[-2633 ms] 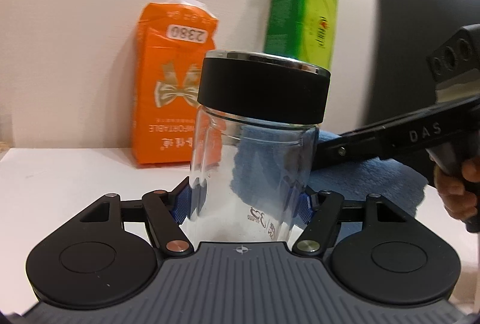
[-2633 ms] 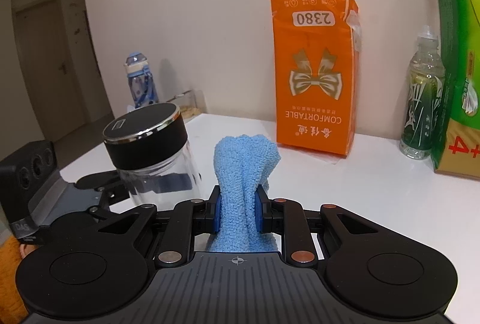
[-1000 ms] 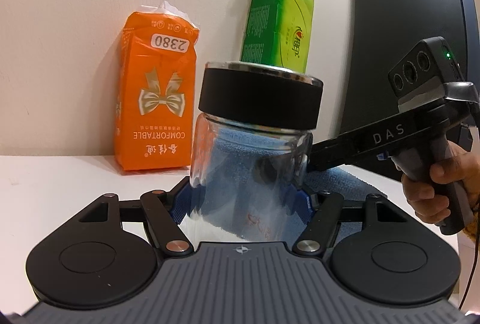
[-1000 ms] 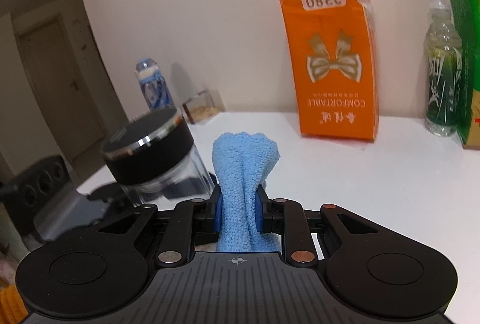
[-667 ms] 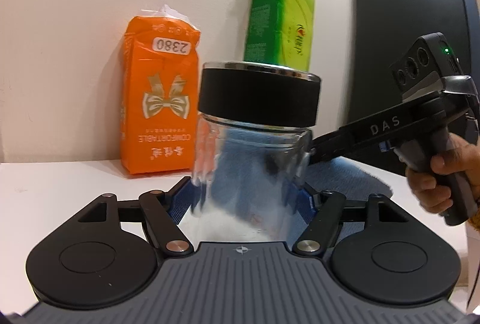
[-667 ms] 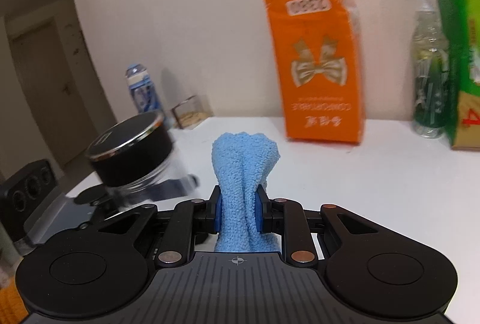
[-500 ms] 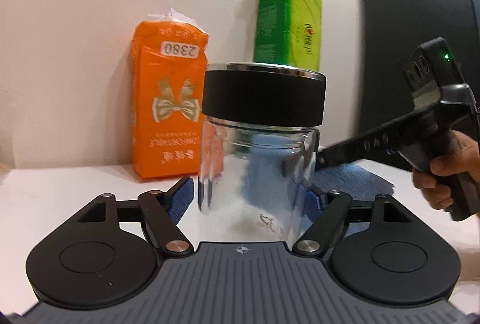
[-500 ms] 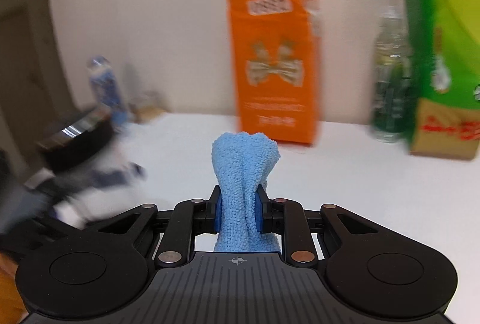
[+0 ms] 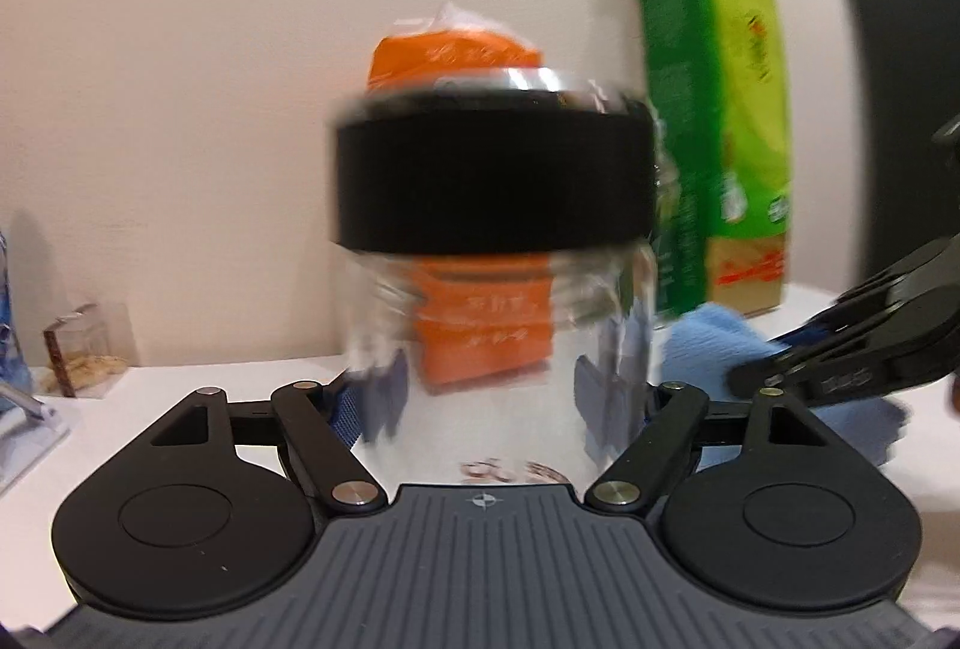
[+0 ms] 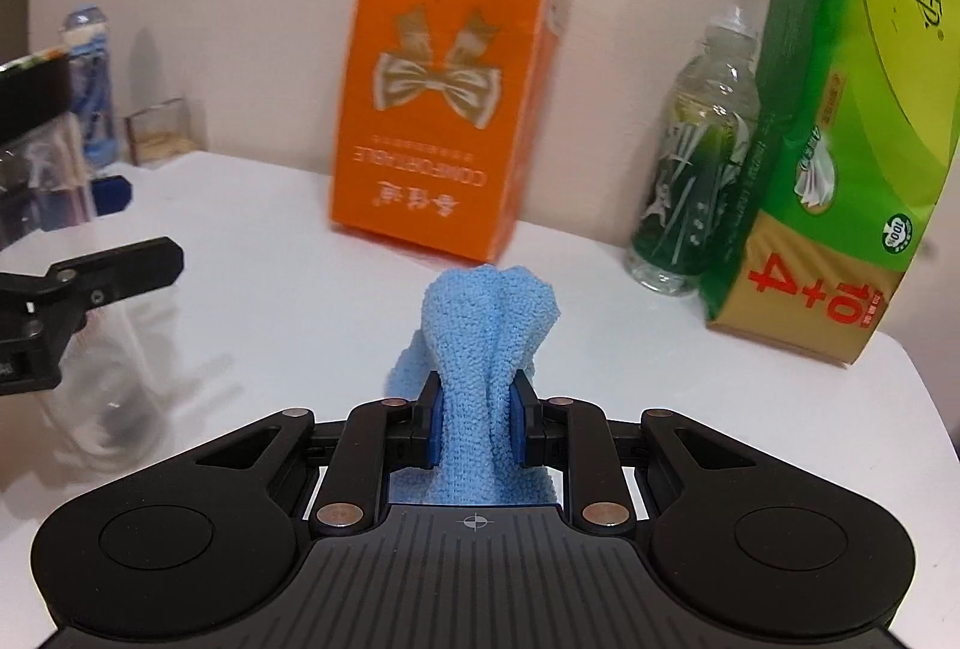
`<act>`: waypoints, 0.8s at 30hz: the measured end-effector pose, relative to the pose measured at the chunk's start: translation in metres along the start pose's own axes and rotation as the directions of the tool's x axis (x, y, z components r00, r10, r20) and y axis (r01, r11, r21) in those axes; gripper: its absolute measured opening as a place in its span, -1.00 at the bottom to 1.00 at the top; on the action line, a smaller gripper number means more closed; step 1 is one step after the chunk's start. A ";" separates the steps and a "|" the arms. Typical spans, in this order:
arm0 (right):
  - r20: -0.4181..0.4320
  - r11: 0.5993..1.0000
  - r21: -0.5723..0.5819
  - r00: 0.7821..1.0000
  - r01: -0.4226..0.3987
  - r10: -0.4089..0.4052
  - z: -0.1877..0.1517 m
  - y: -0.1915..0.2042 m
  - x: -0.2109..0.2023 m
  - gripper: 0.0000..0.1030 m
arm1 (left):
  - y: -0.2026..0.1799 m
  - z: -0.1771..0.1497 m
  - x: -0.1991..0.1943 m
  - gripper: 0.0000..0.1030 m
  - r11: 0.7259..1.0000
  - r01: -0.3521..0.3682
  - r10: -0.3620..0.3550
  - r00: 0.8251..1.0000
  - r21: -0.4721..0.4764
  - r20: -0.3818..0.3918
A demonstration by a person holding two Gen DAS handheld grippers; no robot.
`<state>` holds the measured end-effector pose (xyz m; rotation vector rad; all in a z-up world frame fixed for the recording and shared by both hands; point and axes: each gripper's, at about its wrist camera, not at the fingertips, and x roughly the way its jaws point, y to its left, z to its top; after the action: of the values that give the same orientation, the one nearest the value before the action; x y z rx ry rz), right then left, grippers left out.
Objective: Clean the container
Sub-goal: 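Set the bottle upright on the table with the left gripper while the right gripper drops the cloth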
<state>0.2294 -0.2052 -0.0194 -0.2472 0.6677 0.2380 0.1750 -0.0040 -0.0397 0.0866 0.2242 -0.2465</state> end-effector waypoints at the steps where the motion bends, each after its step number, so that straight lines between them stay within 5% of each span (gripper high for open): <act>1: -0.003 1.000 0.011 1.000 0.000 0.000 0.000 -0.004 0.004 -0.64 | 0.001 0.000 0.006 0.78 1.000 -0.016 0.016 1.000 0.003 -0.008; 9: -0.047 0.996 0.083 0.999 0.019 -0.016 0.003 -0.030 0.044 -0.64 | 0.012 0.006 0.039 0.82 0.995 -0.085 0.084 0.996 -0.045 -0.012; 12: -0.052 0.994 0.110 0.998 0.027 -0.021 0.002 -0.037 0.053 -0.14 | 0.014 0.007 0.042 0.86 0.991 -0.113 0.113 0.994 -0.071 -0.006; 14: -0.045 0.991 0.126 0.999 0.034 -0.028 0.000 -0.041 0.054 0.01 | 0.015 0.007 0.036 0.93 0.990 -0.110 0.112 0.994 -0.089 0.011; 16: -0.035 0.990 0.137 0.999 0.042 -0.037 -0.001 -0.045 0.053 0.44 | 0.015 0.008 0.027 0.94 0.989 -0.123 0.125 0.992 -0.086 0.009; 24: 0.056 0.976 0.203 0.995 0.072 -0.085 -0.001 -0.065 0.010 0.87 | 0.012 0.009 -0.020 1.00 0.984 -0.150 0.148 0.988 -0.100 -0.033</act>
<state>0.2555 -0.2660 -0.0170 -0.0710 0.6120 0.1011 0.1609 0.0113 -0.0255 0.0052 0.2538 -0.0846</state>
